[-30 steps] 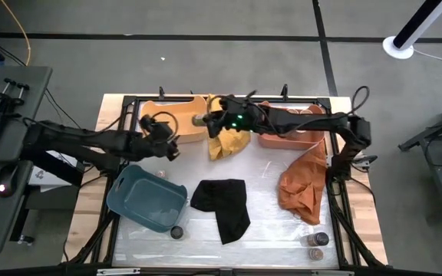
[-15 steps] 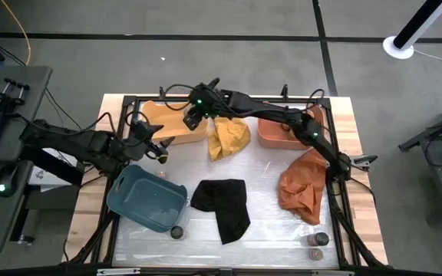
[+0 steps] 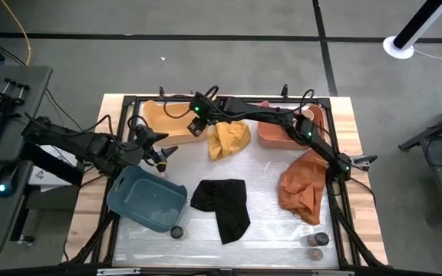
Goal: Sort spices by type
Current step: Put the top black spice bottle in the yellow bin
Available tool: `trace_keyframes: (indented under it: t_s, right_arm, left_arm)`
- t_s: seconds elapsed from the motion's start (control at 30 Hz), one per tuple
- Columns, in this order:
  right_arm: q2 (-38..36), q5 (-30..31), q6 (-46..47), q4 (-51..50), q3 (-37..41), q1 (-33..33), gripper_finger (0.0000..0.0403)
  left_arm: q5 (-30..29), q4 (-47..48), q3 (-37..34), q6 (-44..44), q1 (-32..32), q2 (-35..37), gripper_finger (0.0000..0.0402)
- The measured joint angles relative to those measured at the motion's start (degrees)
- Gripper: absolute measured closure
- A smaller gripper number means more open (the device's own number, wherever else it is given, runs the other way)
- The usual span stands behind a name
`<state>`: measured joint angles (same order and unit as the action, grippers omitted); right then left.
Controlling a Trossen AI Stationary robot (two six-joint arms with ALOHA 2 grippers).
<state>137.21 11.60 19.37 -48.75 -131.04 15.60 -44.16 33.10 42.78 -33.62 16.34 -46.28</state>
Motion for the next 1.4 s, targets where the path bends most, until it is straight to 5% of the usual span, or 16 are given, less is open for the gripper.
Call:
trace_keyframes:
  t_s: [0.37, 0.87, 1.1, 1.4]
  right_arm:
    - [0.0, -1.1, -2.9, -11.1, -0.4, -2.7, 0.0206]
    - [0.0, -1.8, 5.1, -9.5, -0.4, -2.0, 0.0206]
    - [0.0, -3.2, 5.2, -9.6, -0.4, -1.3, 0.0135]
    - [0.0, -2.8, 3.9, -8.8, -0.4, -1.3, 0.0126]
  left_arm:
    - [0.0, 0.1, 0.0, 0.4, 0.0, 0.0, 0.0113]
    - [0.1, 0.1, 0.0, 1.2, 0.0, 0.0, 0.0113]
    - [0.1, 0.1, 0.0, 0.9, 0.0, 0.0, 0.0113]
    - [0.1, 0.1, 0.0, 0.9, 0.0, 0.0, 0.0113]
